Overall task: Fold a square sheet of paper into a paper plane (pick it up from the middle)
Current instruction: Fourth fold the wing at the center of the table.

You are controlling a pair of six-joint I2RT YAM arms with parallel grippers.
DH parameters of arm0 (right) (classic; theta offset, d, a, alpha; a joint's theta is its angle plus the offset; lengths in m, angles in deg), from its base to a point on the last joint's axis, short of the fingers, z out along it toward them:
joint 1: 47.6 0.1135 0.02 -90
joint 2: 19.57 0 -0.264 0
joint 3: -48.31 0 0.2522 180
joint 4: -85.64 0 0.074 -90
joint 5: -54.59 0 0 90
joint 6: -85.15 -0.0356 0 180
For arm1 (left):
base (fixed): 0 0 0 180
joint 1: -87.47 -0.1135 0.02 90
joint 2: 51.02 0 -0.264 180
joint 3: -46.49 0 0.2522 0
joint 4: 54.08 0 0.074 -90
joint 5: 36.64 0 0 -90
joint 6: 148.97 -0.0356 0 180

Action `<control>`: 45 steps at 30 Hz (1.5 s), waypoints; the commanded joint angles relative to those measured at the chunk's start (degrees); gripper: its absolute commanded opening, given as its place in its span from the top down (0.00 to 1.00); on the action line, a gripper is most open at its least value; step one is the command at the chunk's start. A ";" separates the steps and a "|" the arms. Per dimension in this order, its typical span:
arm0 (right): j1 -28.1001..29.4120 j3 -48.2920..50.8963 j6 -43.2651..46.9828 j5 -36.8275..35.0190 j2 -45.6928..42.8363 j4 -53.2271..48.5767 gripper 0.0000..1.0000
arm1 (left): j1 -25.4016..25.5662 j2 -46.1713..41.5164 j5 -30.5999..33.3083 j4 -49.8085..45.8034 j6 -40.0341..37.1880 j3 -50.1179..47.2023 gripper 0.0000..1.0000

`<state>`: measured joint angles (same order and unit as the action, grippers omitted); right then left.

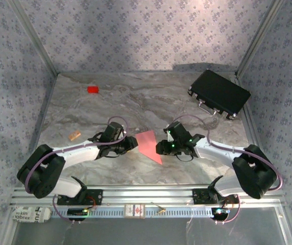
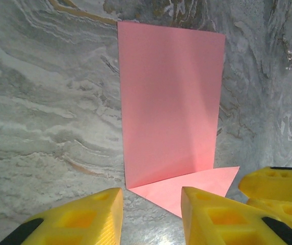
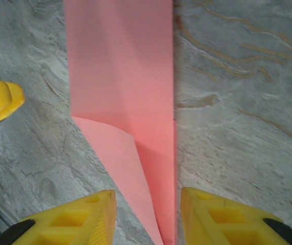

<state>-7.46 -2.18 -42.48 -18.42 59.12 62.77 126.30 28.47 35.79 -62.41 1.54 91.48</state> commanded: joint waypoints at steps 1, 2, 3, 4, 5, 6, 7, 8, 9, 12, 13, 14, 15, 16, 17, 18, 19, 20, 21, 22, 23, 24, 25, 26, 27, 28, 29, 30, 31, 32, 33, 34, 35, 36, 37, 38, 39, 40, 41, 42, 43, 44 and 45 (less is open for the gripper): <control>0.29 -2.06 1.12 1.30 2.02 1.04 0.64 | -0.35 1.55 -2.59 1.65 -0.57 -0.55 0.65; 0.29 -2.32 1.15 1.38 2.56 1.11 0.64 | -0.33 1.90 -2.90 1.90 -0.44 -0.39 0.65; 0.25 -2.85 1.13 1.32 3.11 0.89 0.64 | -0.33 2.33 -3.26 2.38 -0.24 -0.46 0.64; 0.29 -3.49 1.15 0.95 3.69 0.33 0.64 | -0.33 2.75 -3.67 2.90 0.02 -0.55 0.65; 0.21 -3.96 1.15 0.49 4.29 -0.23 0.64 | -0.35 3.09 -4.07 3.22 0.18 -0.55 0.64; 0.20 -4.33 1.15 0.37 5.05 -0.33 0.65 | -0.43 3.34 -4.38 3.44 0.37 -0.55 0.64; 0.12 -4.65 1.14 0.70 5.76 -0.14 0.65 | -0.48 3.53 -4.65 3.61 0.38 -0.52 0.64; 0.07 -4.78 1.15 0.99 6.31 0.33 0.66 | -0.43 3.59 -4.60 3.71 0.40 -0.55 0.64; 0.11 -4.99 1.11 1.32 6.93 0.84 0.66 | -0.52 3.79 -4.65 3.62 0.39 -0.48 0.64; 0.03 -5.71 1.11 1.78 8.07 1.17 0.70 | -0.73 3.90 -4.76 3.61 0.66 -0.65 0.64; 0.03 -5.72 1.15 1.86 8.20 1.50 0.71 | -0.86 3.87 -4.98 3.62 0.67 -0.58 0.64; -0.04 -5.72 1.15 1.97 8.28 1.79 0.73 | -0.86 3.92 -5.18 3.62 0.58 -0.55 0.64; -0.06 -5.61 1.15 2.14 8.37 2.07 0.74 | -0.89 3.87 -5.30 3.58 0.57 -0.45 0.64; -0.17 -5.63 1.15 2.16 8.43 2.26 0.76 | -0.99 3.80 -5.29 3.53 0.57 -0.50 0.64; -0.23 -5.63 1.13 2.25 8.46 2.18 0.77 | -1.10 3.77 -5.29 3.53 0.58 -0.54 0.64; -0.40 -5.58 1.08 2.25 8.33 1.99 0.78 | -1.07 3.92 -5.27 3.58 0.66 -0.55 0.62; -0.59 -5.45 1.11 2.34 8.21 1.90 0.80 | -1.21 3.94 -5.50 3.75 0.67 -0.52 0.62; -0.68 -5.30 1.19 2.44 8.02 1.93 0.82 | -1.29 4.10 -5.77 3.86 0.75 -0.43 0.62; -0.87 -5.09 1.15 2.56 7.84 2.11 0.84 | -1.32 4.35 -6.29 4.11 0.67 -0.39 0.62; -0.94 -4.94 1.11 2.82 7.64 2.26 0.86 | -1.46 4.65 -6.75 4.36 0.70 -0.29 0.61; -1.05 -4.74 1.19 3.07 7.54 2.50 0.87 | -1.51 4.79 -7.24 4.56 0.74 -0.15 0.61; -1.21 -4.60 1.15 3.37 7.41 2.66 0.89 | -1.64 5.09 -7.54 4.94 0.91 -0.15 0.60; -1.37 -4.40 1.15 3.53 7.21 2.80 0.90 | -1.71 5.26 -7.81 5.37 1.16 -0.07 0.59; -1.50 -4.15 1.15 3.64 7.10 2.93 0.90 | -1.77 5.41 -8.15 5.92 1.47 -0.10 0.58; -1.67 -3.91 1.15 3.74 6.79 3.04 0.90 | -1.91 5.53 -8.55 6.60 1.77 -0.04 0.56; -1.89 -3.55 1.15 3.92 6.45 3.43 0.90 | -1.96 5.66 -8.88 7.45 1.96 -0.11 0.54; -2.04 -3.28 1.15 4.22 6.22 3.72 0.91 | -1.99 5.72 -8.91 7.98 2.14 -0.04 0.53; -2.28 -2.88 1.15 4.60 5.98 4.42 0.91 | -1.98 5.76 -8.89 8.44 2.40 0.04 0.51; -2.55 -2.56 1.17 5.03 5.75 5.01 0.91 | -1.93 5.83 -8.89 8.84 2.57 0.10 0.49; -2.78 -2.31 1.11 5.24 5.59 5.29 0.91 | -1.99 5.89 -8.89 8.86 2.52 0.35 0.49; -3.07 -2.24 1.12 5.27 5.50 5.32 0.91 | -1.97 5.98 -8.97 8.59 2.29 0.71 0.49; -3.18 -2.21 1.15 5.33 5.42 5.20 0.91 | -1.95 6.14 -8.98 8.40 2.08 1.06 0.49; -3.32 -2.10 1.15 5.39 5.16 5.15 0.91 | -1.96 6.29 -9.07 8.31 2.07 1.33 0.48; -3.47 -1.96 1.15 5.36 5.00 5.21 0.91 | -1.92 6.60 -9.12 8.42 2.12 1.51 0.48; -3.64 -1.79 1.08 5.50 4.76 5.35 0.91 | -1.98 6.93 -9.22 8.54 2.24 1.73 0.48; -3.74 -1.57 1.11 5.64 4.53 5.52 0.91 | -1.99 7.26 -9.47 8.85 2.49 1.88 0.48; -3.89 -1.48 1.06 5.76 4.35 5.55 0.91 | -1.92 7.57 -9.67 9.26 2.70 2.04 0.48; -4.05 -1.47 1.09 5.79 4.19 5.50 0.91 | -1.95 8.03 -9.98 9.69 2.89 2.16 0.48; -4.10 -1.29 1.09 5.94 4.10 5.49 0.91 | -1.92 8.36 -10.33 10.09 3.06 2.39 0.48; -4.28 -1.21 1.13 5.95 4.01 5.42 0.91 | -1.93 8.84 -10.60 10.36 3.14 2.59 0.48; -4.36 -1.08 1.14 6.03 3.90 5.43 0.91 | -1.97 9.27 -10.96 10.92 3.38 2.76 0.48; -4.45 -0.90 1.13 6.11 3.84 5.56 0.91 | -1.97 9.74 -11.25 11.60 3.66 2.94 0.48; -4.52 -0.86 1.10 6.21 3.76 5.54 0.91 | -1.95 10.17 -11.49 12.30 3.94 3.13 0.48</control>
<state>-11.50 -3.80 -41.63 -13.24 64.20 67.84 124.58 37.54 26.35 -53.54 4.62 92.61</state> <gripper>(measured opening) 0.092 0.519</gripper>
